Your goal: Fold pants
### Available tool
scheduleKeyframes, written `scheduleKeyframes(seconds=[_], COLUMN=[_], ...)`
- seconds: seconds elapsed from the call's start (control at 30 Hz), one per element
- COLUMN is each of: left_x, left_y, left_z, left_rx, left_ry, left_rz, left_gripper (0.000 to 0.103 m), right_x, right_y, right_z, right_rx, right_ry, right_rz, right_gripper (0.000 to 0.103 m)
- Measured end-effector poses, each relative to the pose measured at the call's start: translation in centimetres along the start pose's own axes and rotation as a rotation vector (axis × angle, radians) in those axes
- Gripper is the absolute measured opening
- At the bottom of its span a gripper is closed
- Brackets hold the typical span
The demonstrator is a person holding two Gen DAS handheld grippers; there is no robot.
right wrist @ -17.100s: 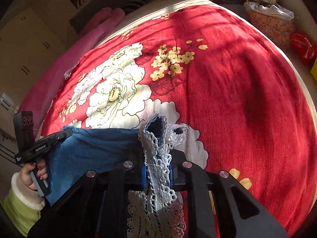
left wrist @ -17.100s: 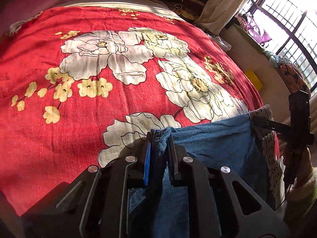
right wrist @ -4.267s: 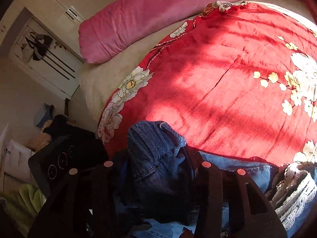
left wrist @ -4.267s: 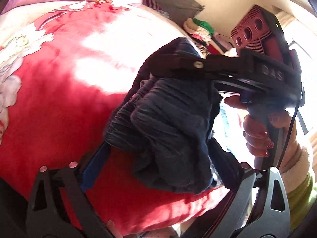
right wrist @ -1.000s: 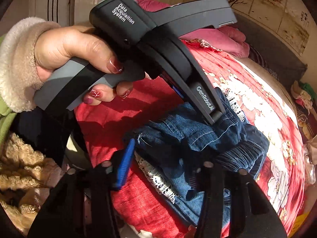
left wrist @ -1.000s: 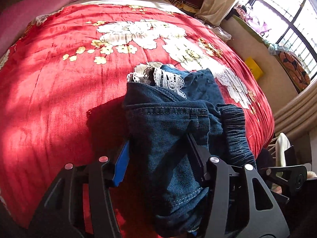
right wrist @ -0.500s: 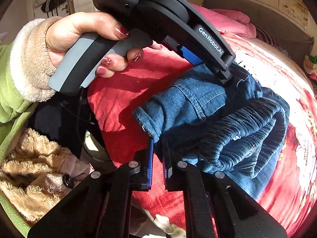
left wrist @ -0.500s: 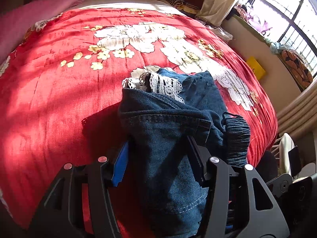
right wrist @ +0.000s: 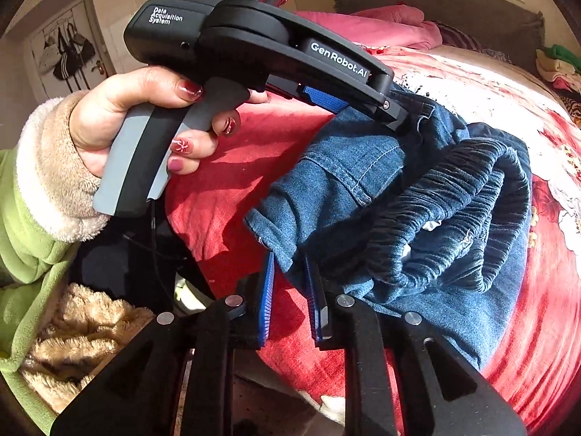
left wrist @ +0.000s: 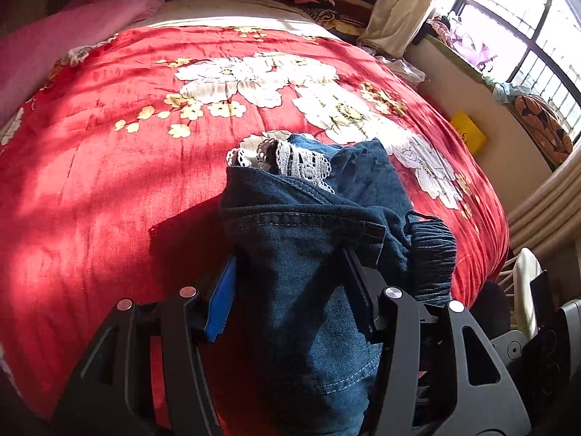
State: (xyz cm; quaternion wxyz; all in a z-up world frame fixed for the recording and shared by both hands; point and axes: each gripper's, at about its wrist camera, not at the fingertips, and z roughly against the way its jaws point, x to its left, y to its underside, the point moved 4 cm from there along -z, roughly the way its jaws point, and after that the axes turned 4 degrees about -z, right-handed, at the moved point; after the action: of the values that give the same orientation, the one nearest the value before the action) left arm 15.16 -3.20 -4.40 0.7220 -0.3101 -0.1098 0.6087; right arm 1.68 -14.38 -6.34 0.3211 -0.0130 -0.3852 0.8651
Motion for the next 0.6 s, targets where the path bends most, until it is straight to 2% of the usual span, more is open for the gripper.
scheduleKeyframes(seconds=[0.1,0.27,0.43,0.6], left_x=[-0.1,-0.3,-0.7,-1.1], left_y=[-0.1,-0.2,-0.4,0.0], left_z=[0.4,1.1,2.0,3.1], left_rx=[-0.015,-0.038,-0.064,-0.087], left_ry=[-0.004,-0.001,-0.005,-0.017], left_rz=[0.000,-0.001,-0.007,-0.026], left_gripper=[0.047,0.051,0.054,0.061], right_x=[0.1,-0.1,-1.1,-4.4], right_y=[-0.3,-0.9,-1.4,-2.1], right_z=[1.3,4.2,6.6,8.2], right_rx=[-0.044,-0.120,-0.186,-0.219], right_ry=[-0.008,-0.027,0.006,0.097], right_rz=[-0.028,-0.077,-0.133,-0.243], right_gripper=[0.023,0.035,0.051,0.064])
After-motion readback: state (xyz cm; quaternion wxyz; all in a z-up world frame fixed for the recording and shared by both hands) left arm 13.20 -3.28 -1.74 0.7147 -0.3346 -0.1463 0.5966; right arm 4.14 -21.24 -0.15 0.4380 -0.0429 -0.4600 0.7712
